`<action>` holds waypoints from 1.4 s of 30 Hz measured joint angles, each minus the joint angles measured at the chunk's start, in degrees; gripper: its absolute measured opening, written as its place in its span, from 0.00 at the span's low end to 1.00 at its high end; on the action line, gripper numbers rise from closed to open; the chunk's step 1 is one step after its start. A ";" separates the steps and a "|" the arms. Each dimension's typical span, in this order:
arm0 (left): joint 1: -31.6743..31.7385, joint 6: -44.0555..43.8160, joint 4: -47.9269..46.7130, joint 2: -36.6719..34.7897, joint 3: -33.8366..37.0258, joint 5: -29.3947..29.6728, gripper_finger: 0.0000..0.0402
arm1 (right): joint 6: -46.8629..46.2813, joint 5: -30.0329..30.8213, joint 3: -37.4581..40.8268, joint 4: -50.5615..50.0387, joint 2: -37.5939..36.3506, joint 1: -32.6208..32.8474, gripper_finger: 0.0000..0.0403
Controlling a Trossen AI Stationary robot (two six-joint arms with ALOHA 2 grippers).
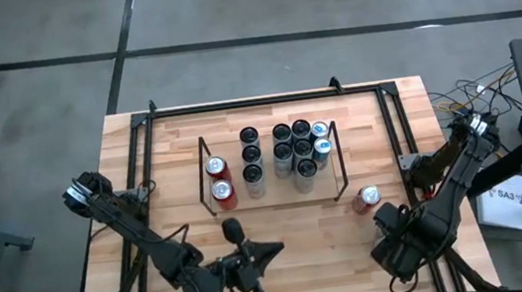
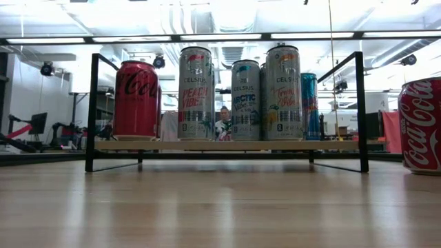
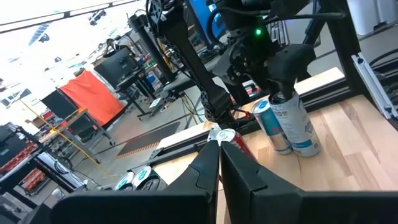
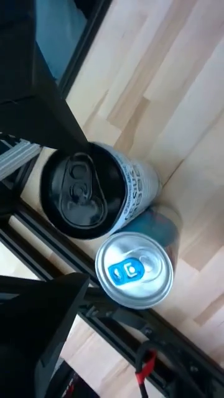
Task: Place canned beverage on shelf
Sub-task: Put the white and blue soda can on the shelf aligned with the other white and blue soda can
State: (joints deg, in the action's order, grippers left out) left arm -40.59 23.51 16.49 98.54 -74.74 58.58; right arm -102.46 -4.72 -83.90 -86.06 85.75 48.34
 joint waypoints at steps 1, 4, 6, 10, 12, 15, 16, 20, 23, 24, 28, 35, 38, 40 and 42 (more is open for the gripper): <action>0.02 -0.02 0.04 0.00 0.00 0.00 0.00 | -0.47 0.11 -0.17 -0.23 -0.27 0.00 0.81; 0.04 -0.18 0.02 0.00 0.00 0.00 0.00 | -1.60 0.21 -0.24 -0.29 -1.04 0.00 0.81; 0.04 -0.24 0.04 0.00 0.00 0.00 0.00 | -1.83 0.22 -0.24 -0.14 -1.00 0.00 0.81; 0.06 -0.48 0.04 0.00 0.00 -0.02 0.00 | -1.62 0.48 -0.24 2.10 -0.58 0.00 0.82; 0.12 -0.48 0.04 0.00 0.00 -0.02 0.00 | -1.28 0.75 -0.20 3.26 0.06 0.00 0.83; 0.12 -0.48 0.04 0.00 0.00 -0.02 0.00 | -1.18 0.77 -0.15 3.62 1.30 0.00 0.83; 0.12 -0.48 0.04 0.00 0.00 -0.02 0.00 | -1.02 0.79 -0.10 3.72 1.74 0.00 0.83; 0.12 -0.64 -0.09 0.00 0.00 -0.02 0.00 | -0.82 0.41 0.14 4.18 4.15 0.00 0.83; 0.12 -0.65 -0.20 0.00 0.00 -0.02 0.00 | -0.04 0.34 0.17 4.36 6.00 0.00 0.80; 0.12 -0.64 -0.21 0.00 0.00 -0.02 0.00 | 0.22 0.31 0.17 4.31 6.58 0.00 0.79; 0.12 -0.66 -0.31 0.00 0.00 -0.02 0.00 | 0.58 0.27 0.16 4.35 8.21 0.00 0.71; 0.12 -3.60 -2.63 0.00 0.15 -0.04 0.00 | 0.28 1.92 -0.55 4.27 8.45 0.04 0.64; 0.12 -6.87 -4.80 0.00 0.20 -0.04 0.00 | 1.81 6.71 -2.12 4.43 8.35 0.01 0.64; 0.12 -10.76 -6.20 0.00 0.20 -0.65 0.00 | 4.48 10.95 -3.75 4.54 8.18 -0.09 0.64; 0.20 -15.58 -8.08 0.00 0.20 -2.41 0.00 | 8.40 15.11 -5.05 5.27 8.12 -0.72 0.64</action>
State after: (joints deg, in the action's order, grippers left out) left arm -40.40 7.93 8.41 98.54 -74.54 56.17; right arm -94.06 10.39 -88.95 -80.78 93.86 47.62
